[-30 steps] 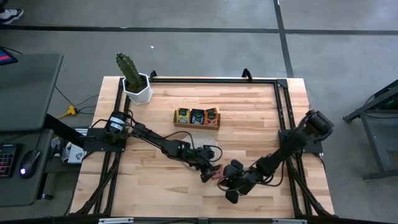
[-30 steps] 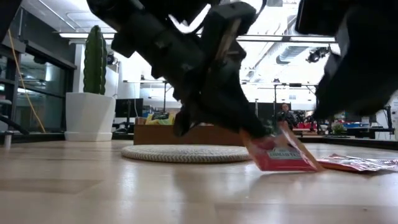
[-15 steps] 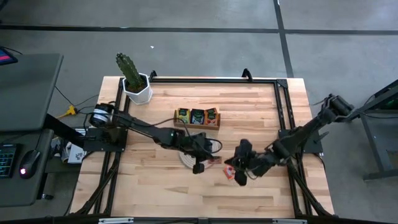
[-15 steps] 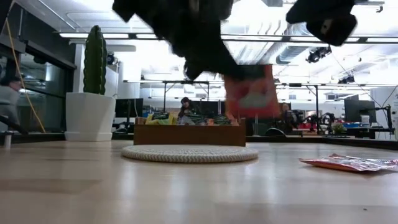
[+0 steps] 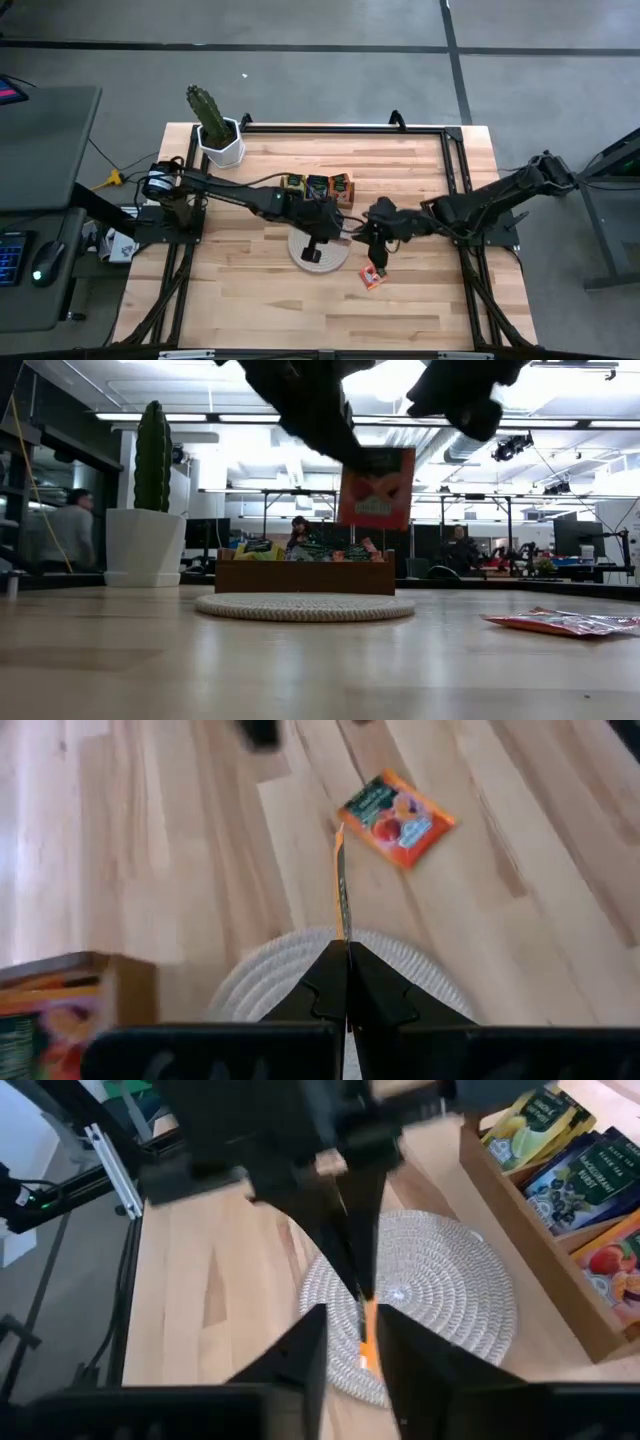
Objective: Pick & Place Tea
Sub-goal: Put the orange tea bag into the right section of the wooden organizer
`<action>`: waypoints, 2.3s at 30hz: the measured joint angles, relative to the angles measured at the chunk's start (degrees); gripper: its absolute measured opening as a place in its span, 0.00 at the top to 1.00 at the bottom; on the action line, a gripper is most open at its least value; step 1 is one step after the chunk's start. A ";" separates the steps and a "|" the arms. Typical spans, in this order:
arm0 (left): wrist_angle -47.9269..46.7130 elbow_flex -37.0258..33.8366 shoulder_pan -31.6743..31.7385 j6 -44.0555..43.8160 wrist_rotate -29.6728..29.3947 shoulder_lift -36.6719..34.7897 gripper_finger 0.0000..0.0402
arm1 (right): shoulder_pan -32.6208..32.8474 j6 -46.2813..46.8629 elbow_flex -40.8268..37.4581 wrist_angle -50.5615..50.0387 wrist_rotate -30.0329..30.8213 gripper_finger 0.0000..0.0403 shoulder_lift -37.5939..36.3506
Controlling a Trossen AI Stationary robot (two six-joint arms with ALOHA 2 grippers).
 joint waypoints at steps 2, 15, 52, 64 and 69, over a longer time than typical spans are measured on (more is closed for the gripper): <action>-3.12 1.02 0.59 2.51 -0.01 -0.20 1.00 | -2.21 -0.13 0.00 0.79 -2.07 0.71 0.00; -4.16 2.45 5.37 7.90 0.39 0.04 1.00 | -10.22 -2.71 0.00 -1.85 -9.78 0.44 0.00; -0.67 2.43 8.87 8.45 4.47 -3.98 1.00 | -13.12 -4.92 0.00 -1.79 -7.28 0.89 1.86; -0.89 2.43 8.82 9.98 2.54 -3.94 0.91 | -13.12 -5.25 0.00 -1.89 -6.89 1.00 1.86; -3.78 2.37 10.84 9.64 1.73 -4.80 0.73 | -13.13 -5.00 0.00 -3.80 -6.20 1.00 1.86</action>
